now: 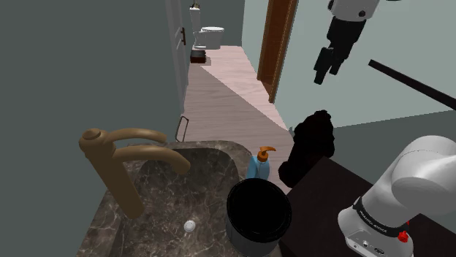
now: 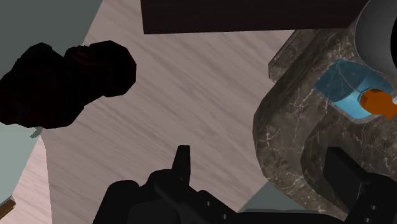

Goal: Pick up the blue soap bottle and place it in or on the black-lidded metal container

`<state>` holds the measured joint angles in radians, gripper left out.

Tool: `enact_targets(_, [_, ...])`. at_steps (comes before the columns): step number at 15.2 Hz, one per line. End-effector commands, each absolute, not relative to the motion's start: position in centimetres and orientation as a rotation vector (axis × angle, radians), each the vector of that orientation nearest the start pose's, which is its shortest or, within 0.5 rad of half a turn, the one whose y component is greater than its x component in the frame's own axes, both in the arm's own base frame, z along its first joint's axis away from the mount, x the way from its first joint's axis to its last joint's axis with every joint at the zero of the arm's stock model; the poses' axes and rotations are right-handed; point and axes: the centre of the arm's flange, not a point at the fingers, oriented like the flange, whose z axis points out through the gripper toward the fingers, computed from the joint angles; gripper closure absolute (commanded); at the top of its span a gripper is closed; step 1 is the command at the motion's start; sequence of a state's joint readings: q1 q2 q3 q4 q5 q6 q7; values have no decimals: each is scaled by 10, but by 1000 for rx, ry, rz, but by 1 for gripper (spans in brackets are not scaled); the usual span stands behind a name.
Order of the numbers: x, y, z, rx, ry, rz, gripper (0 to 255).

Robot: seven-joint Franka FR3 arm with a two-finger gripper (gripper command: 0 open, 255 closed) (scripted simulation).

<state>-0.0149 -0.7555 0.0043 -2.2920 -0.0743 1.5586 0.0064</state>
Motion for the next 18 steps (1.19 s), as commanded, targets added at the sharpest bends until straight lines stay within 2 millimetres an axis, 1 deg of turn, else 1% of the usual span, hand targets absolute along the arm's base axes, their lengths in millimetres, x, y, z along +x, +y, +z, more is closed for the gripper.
enact_targets(1, [315,-11,611,-3218,32,-35,0])
enact_targets(6, [298,30,561,-3206,246,-75,0])
enact_targets(10, [290,64,520,-3184,417,-107,0])
enact_targets(14, [286,99,480,-3154,585,-138,0])
enact_targets(18, [288,135,440,-3113,752,-169,0])
